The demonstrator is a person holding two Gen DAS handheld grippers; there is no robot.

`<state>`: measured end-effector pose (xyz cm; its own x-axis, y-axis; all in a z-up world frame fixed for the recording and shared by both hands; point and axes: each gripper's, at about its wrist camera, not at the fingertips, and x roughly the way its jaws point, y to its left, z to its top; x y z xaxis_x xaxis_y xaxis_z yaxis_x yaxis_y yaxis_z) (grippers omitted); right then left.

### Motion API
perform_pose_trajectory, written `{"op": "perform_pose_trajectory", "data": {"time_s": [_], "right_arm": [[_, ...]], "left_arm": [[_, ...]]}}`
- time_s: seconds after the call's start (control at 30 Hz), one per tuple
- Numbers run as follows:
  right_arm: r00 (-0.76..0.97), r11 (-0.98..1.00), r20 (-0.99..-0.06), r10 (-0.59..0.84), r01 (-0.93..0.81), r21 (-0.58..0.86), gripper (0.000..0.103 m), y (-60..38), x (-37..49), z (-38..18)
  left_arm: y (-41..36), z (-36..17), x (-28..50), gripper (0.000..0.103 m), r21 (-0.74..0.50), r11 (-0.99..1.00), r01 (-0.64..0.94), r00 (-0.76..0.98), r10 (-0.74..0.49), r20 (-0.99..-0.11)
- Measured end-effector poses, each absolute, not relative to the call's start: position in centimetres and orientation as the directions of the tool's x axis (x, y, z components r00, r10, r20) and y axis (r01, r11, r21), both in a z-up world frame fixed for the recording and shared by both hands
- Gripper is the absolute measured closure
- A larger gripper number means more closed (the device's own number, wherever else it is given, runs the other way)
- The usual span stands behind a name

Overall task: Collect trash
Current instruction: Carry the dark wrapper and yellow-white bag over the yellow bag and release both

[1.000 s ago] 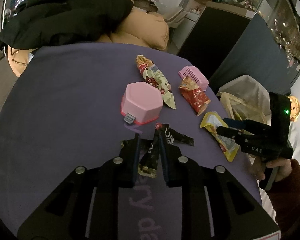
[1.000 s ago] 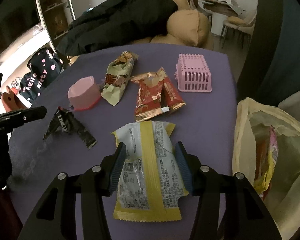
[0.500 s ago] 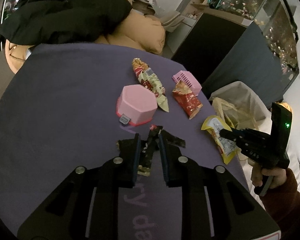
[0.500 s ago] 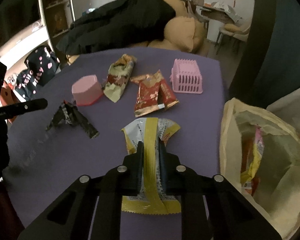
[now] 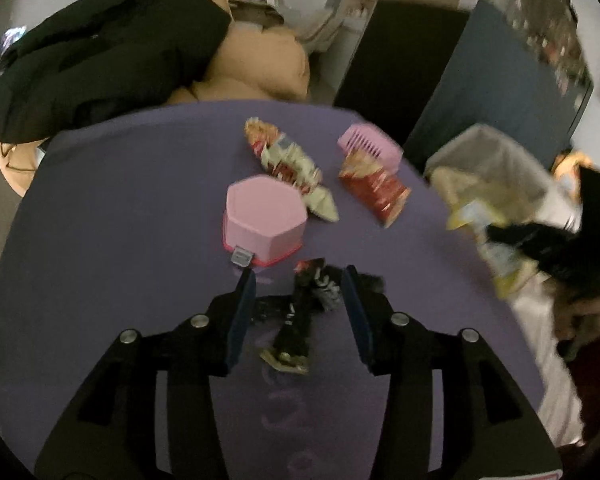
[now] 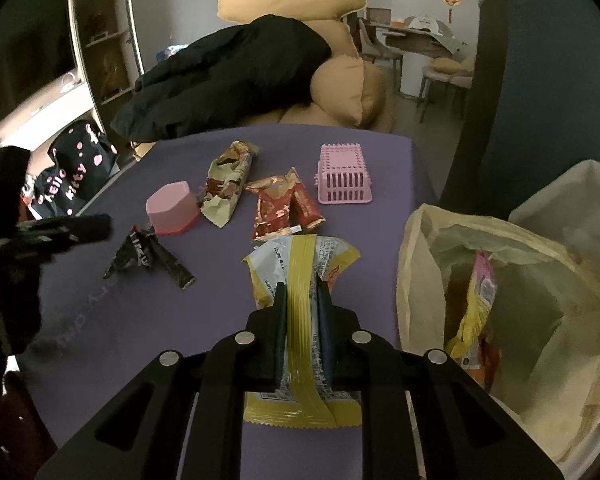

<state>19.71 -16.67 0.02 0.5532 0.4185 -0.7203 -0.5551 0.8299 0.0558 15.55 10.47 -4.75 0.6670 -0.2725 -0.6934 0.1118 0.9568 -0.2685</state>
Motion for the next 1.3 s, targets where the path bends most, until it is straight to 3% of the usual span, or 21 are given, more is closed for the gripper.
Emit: {"op": "perform_pose_trajectory", "data": {"time_s": [0.2,0.23,0.37,1.0,1.3], "right_arm": [[0.568,0.834,-0.713,0.41,-0.55,0.041,0.088,-17.3,19.3,0.3],[0.574,0.834,-0.71,0.408,-0.551,0.033,0.088,-17.4,19.1,0.5],[0.595,0.834,-0.691,0.411,-0.551,0.022,0.088,-18.1,18.6,1.2],[0.765,0.877,-0.506,0.399,-0.479,-0.032,0.088,-23.9,17.7,8.5],[0.866,0.935,-0.405,0.292,-0.348,-0.07,0.088,-30.5,17.8,11.6]], "left_arm": [[8.7,-7.1,18.1,0.062,-0.252,0.963,0.097,0.601,-0.259,-0.756],[8.6,-7.0,18.1,0.074,-0.258,0.961,0.097,0.602,-0.263,-0.754],[8.1,-5.6,17.5,0.083,-0.247,0.963,0.105,0.628,-0.257,-0.734],[-1.1,6.1,17.2,0.083,-0.152,0.949,0.274,0.752,-0.311,-0.581],[-6.9,6.7,22.2,0.083,-0.32,0.881,0.349,0.717,-0.471,-0.514]]}}
